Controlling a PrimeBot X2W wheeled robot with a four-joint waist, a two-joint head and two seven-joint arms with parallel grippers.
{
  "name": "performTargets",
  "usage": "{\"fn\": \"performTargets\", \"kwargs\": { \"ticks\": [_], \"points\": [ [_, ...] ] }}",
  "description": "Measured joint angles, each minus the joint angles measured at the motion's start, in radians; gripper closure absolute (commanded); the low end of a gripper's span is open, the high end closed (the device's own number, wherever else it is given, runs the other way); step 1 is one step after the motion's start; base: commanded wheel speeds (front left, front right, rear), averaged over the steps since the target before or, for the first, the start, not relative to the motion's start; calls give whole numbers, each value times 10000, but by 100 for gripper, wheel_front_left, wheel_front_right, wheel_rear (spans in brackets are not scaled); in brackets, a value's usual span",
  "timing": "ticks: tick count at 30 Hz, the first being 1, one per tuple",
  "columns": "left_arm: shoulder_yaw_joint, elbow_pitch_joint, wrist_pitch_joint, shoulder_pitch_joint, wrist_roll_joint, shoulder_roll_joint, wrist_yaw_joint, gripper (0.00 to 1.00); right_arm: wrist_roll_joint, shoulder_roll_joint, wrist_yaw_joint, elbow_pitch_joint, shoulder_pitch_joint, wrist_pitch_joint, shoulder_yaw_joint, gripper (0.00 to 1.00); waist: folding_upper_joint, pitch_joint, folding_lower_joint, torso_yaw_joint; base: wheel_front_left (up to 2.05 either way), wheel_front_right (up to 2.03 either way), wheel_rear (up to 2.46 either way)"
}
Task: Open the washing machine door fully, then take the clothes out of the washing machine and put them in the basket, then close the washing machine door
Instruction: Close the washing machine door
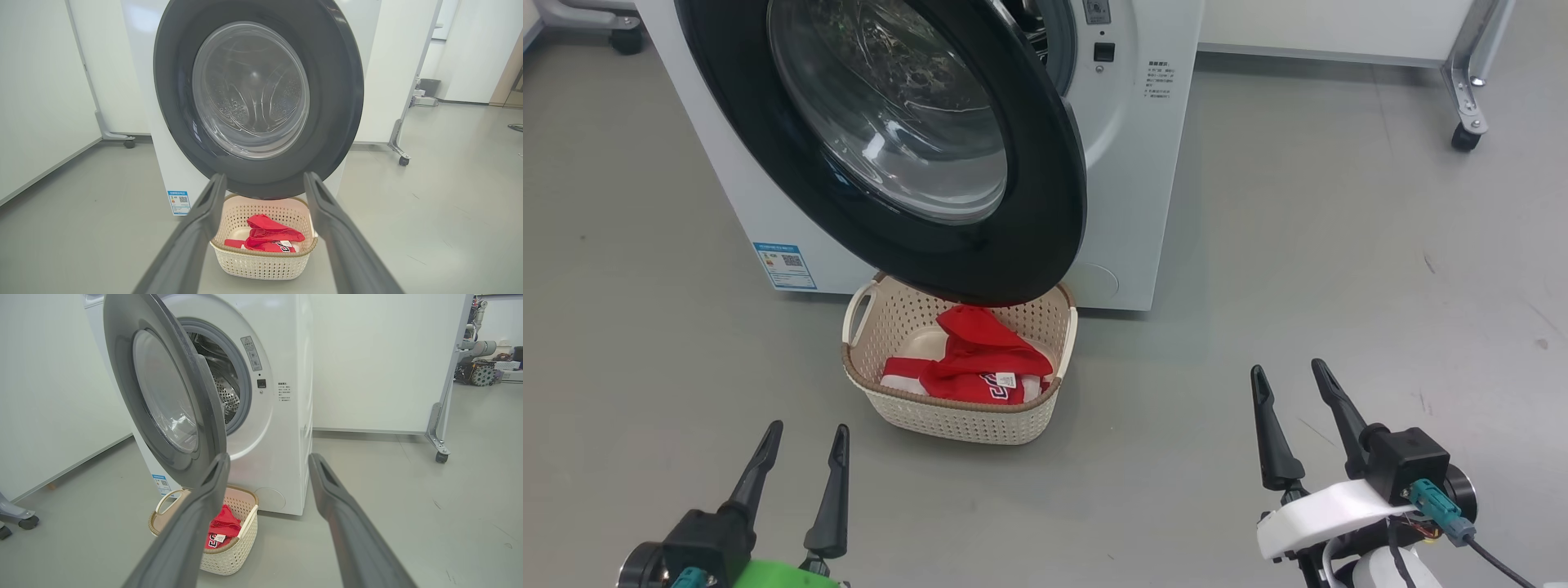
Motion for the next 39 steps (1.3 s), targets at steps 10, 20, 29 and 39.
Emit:
{"fn": "performTargets", "kwargs": {
  "ticks": [10, 20, 29, 39],
  "points": [
    [174, -29, 0, 128, 368, -197, -234, 0, -2, 12, 0, -8, 0, 0, -36, 0, 0, -30, 0, -14, 0, 0, 0],
    [211, -184, 0, 191, 558, -345, -416, 0, -217, -73, 282, -163, -214, 0, 146, 100, 0, 326, 0, 1, 0, 0, 0],
    [-23, -198, 0, 56, 899, -585, -755, 0, -600, -631, 652, -234, -1171, 0, 276, 100, 0, 1011, 0, 298, 0, 0, 0],
    [-324, -184, 0, -537, 1039, -901, -938, 0, -644, -1085, 991, -82, -2297, 0, 577, 100, 0, 1669, 0, 991, 0, 0, 0]
  ]
}}
